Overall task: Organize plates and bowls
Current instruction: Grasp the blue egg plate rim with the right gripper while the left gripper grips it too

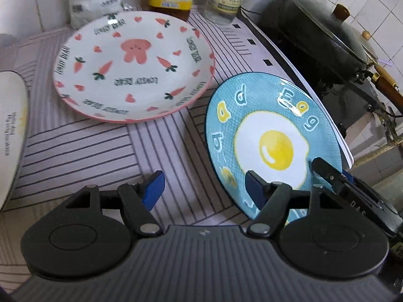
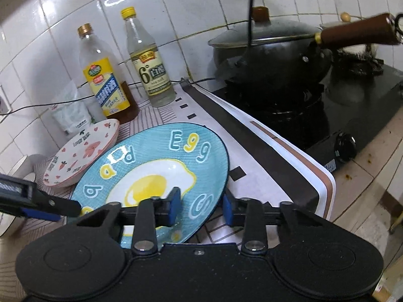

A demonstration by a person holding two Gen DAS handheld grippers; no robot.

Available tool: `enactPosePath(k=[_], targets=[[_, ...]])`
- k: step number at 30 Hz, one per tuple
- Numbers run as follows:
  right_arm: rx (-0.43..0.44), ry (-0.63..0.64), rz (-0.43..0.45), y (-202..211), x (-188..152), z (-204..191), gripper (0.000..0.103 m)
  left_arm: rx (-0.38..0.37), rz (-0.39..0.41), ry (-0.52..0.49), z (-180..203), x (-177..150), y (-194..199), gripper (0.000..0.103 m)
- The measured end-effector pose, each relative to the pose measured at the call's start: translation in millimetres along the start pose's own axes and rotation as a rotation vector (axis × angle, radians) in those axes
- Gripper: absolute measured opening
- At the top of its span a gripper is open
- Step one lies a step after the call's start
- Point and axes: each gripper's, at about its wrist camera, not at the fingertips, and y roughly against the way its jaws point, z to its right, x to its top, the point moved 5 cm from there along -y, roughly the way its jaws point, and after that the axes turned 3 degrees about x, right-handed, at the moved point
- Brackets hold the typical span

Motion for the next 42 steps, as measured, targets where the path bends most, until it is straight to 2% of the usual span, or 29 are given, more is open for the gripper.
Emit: enactPosePath(k=[2, 8, 11, 17, 23, 28, 31, 42], targets=[[-0.003, -0.013, -0.004, -2, -1, 3, 0.026, -0.022, -0.017, 0.002, 1, 2, -6, 0.065], [0.011, -0.044, -0.021, -3, 1, 7, 0.025, -0.027, -0.023, -0.047, 4, 10, -11, 0.035], [0.007, -0.046, -0.02, -4, 2, 6, 0.025, -0.046, -0.027, -0.049, 4, 11, -12, 0.027], [-0.009, -0.039, -0.012, -7, 2, 4, 0.025, -0.049, -0.017, -0.045, 11, 13, -17, 0.022], [0.005, -0.035, -0.044, -3, 7, 3, 0.021, -0.045, -0.02, -0.046, 7, 18, -13, 0.021], [0.041, 0.007, -0.079, 4, 11, -5, 0.022, -0.054, -0.013, -0.082, 4, 10, 4, 0.021], [0.06, 0.028, -0.076, 10, 12, -10, 0.021, -0.06, -0.02, -0.053, 0, 0, 15, 0.021], [0.123, 0.065, -0.1, 43, 10, -49, 0.021, -0.012, -0.005, -0.003, -22, -26, 81, 0.021]])
